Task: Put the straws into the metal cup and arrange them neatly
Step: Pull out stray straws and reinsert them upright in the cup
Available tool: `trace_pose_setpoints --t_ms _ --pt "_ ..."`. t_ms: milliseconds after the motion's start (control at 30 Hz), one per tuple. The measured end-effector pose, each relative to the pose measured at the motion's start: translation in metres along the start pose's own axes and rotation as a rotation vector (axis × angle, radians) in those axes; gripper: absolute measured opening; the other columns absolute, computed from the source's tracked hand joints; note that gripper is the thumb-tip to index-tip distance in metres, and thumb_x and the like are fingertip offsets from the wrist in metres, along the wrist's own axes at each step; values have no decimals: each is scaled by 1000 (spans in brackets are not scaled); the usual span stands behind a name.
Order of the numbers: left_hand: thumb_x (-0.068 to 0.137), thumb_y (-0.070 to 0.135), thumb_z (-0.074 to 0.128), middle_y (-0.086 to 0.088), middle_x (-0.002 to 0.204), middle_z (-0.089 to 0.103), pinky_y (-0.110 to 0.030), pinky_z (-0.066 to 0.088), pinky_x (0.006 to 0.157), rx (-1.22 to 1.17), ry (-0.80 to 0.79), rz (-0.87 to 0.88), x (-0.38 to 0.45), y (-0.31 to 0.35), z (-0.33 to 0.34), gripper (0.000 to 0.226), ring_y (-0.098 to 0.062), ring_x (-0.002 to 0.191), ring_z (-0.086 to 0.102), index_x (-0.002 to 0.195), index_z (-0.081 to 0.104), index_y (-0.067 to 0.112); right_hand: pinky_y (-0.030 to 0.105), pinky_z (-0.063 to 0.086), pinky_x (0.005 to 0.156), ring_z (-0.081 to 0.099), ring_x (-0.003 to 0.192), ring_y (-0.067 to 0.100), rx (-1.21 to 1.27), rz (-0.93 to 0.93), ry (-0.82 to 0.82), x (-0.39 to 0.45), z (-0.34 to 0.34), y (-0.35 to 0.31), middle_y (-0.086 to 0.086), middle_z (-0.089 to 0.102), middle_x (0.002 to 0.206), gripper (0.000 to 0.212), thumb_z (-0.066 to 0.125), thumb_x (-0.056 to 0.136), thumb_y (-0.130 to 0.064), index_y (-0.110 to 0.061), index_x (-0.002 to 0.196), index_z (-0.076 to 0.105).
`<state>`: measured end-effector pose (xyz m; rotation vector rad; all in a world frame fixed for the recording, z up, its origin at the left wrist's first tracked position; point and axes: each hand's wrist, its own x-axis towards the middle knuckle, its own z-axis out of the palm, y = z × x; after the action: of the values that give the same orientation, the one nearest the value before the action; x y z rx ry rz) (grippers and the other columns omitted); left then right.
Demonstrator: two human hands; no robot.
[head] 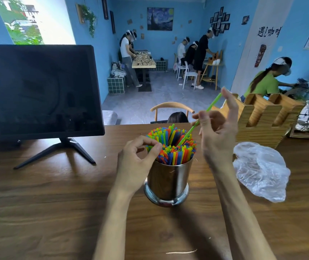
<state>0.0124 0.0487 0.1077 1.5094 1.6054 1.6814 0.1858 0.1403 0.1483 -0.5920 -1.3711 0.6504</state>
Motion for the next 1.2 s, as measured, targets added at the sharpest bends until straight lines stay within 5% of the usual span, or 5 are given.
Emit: trace_pose_setpoints --t_ms 133,367,567,900,1200 --pt "93 31 73 20 97 72 -41 52 98 50 18 8 -1 2 3 10 -11 108 63 89 72 40 17 51 67 67 78 2 -325 -91 -198 -8 7 14 -12 69 94 56 68 97 -18 -38 143 43" --pt "85 37 77 22 106 69 -35 48 99 155 -79 105 -6 6 -8 10 -9 115 58 95 73 39 17 46 69 63 82 2 -535 1 -348 -9 7 18 -11 69 95 10 72 90 -24 -22 98 77" --pt "72 30 90 21 108 67 -29 50 98 236 -139 113 -3 8 -15 22 -1 113 61 84 74 39 15 47 74 63 89 -1 -570 116 -408 -9 9 14 -10 73 98 21 62 98 -34 -22 102 78" --pt "86 32 76 22 109 63 -29 42 100 317 -64 188 2 13 -10 15 -5 117 52 87 63 37 11 42 70 60 92 -5 -501 155 -446 -12 5 9 -20 67 97 29 53 101 -47 -29 110 73" --pt "102 13 58 -3 91 76 -30 52 73 -463 423 246 16 53 -10 12 -15 82 67 108 56 23 30 54 89 63 103 -1 -333 236 -482 -15 2 2 -17 71 105 39 48 99 -54 -28 113 74"
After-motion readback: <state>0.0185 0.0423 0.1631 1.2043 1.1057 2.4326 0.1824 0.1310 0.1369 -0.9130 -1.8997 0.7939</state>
